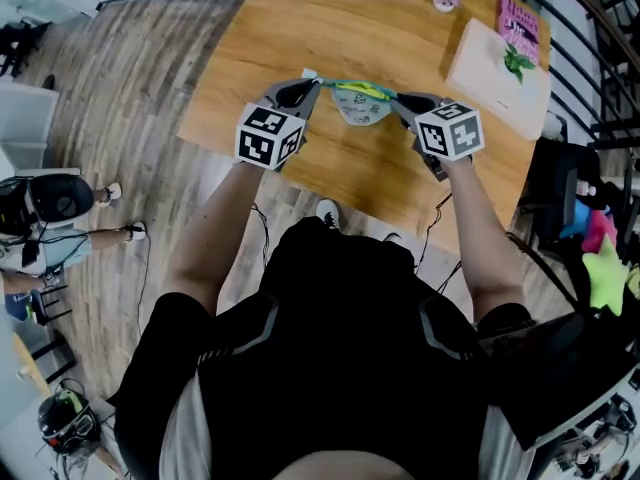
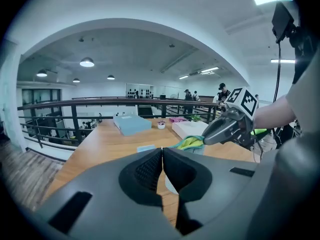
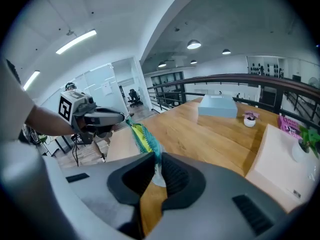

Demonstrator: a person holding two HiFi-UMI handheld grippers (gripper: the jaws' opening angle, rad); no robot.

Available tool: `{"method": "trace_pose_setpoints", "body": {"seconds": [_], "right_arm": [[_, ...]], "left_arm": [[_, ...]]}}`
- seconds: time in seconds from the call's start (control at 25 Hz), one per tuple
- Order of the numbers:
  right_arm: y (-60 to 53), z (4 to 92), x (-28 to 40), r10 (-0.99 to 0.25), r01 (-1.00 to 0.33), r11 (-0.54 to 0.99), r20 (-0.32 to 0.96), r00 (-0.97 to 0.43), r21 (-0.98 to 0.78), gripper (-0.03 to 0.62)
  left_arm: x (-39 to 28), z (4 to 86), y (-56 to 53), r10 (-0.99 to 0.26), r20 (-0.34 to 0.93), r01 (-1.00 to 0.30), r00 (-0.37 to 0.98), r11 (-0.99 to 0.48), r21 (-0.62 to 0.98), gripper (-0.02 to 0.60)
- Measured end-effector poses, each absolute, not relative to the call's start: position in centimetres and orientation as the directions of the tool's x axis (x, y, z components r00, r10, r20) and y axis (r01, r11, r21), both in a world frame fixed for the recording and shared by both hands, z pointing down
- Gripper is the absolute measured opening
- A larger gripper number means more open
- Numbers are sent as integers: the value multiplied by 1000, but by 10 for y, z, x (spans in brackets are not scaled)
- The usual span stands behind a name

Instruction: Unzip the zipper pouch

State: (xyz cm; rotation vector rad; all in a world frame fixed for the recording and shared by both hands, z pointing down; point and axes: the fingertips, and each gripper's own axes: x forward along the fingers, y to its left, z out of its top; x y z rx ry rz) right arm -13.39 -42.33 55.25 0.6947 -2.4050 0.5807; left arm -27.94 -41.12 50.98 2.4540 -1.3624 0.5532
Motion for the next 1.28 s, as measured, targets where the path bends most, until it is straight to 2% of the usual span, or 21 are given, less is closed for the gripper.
{"method": "trace_pose_setpoints", "body": {"seconds": [0.2,0.96,1.28], "right_arm": [[-426,569,-150,-353,-586,782,624,-697,-212,51],[-347,693,-116,-170,-628,699,774,-609,-341,51],[-341,705,-113,-136,-624,699,791,-597,-351,52]], "left_arm": [[-291,520,-405,-744,466,-853,479,-519,48,31],[-253,671,-329,-475,726,-808,497,-557,189,31],[-252,688,-319,-445,765,-818,467,-545,183,32]]}}
